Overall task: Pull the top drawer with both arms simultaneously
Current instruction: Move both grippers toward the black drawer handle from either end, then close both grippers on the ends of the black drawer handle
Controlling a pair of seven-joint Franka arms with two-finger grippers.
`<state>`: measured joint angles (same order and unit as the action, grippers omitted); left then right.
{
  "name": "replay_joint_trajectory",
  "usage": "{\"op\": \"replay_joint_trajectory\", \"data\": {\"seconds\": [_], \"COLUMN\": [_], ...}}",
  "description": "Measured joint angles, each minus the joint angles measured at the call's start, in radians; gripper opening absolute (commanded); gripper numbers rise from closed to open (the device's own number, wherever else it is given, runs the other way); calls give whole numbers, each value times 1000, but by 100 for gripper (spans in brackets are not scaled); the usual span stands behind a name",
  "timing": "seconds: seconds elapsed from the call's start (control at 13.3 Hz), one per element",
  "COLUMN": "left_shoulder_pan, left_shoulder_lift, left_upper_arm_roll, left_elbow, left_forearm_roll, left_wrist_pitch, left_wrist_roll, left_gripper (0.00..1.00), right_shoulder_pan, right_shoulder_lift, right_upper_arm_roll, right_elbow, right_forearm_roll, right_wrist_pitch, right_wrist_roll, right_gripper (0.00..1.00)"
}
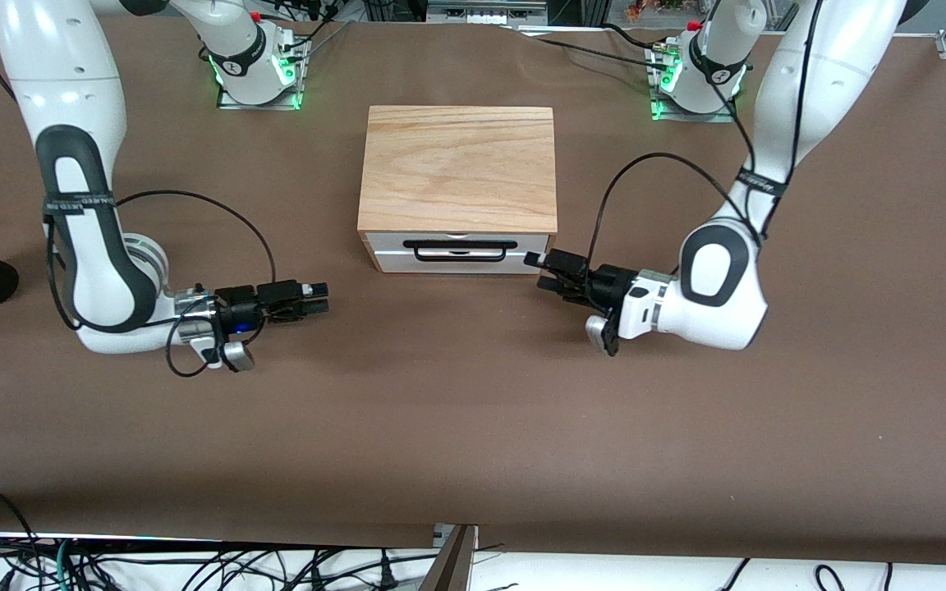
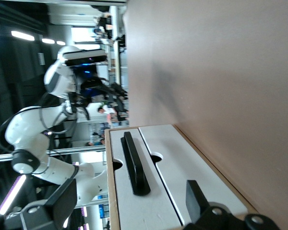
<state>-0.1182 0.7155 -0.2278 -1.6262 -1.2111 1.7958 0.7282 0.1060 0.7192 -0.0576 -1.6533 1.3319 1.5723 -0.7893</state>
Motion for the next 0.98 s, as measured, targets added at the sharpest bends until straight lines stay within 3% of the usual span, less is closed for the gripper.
{"op": "replay_joint_trajectory", "data": {"seconds": [0.23,0.3,0.6,0.68,0.98], "left_shoulder_pan": [-38,-41,-38,-38,-38], "left_shoulder_lift": [82,96,105,105,105], "left_upper_arm_roll": [0,-1,-4,-6,-10], "left_elbow": [-5,-6,-40,-53,-73], "left_forearm_roll": [-139,-148,-172,-194,-216], "left_wrist_pitch": [0,0,-26,-38,-46], "left_wrist_roll": [155,168,193,215,248], "left_gripper": [73,67,60,54,17], "right_shoulder_pan": [64,88,177,191,203], "right_shoulder_lift": [4,4,7,9,19], "right_upper_arm_roll": [5,6,7,8,8], "right_elbow": [-35,-40,-94,-108,-129], "right_forearm_roll": [76,96,201,211,216], "right_wrist_pitch": [-4,-4,-3,-3,-10], "right_wrist_roll": [-49,-53,-129,-145,-183], "right_gripper": [100,100,100,100,98]}}
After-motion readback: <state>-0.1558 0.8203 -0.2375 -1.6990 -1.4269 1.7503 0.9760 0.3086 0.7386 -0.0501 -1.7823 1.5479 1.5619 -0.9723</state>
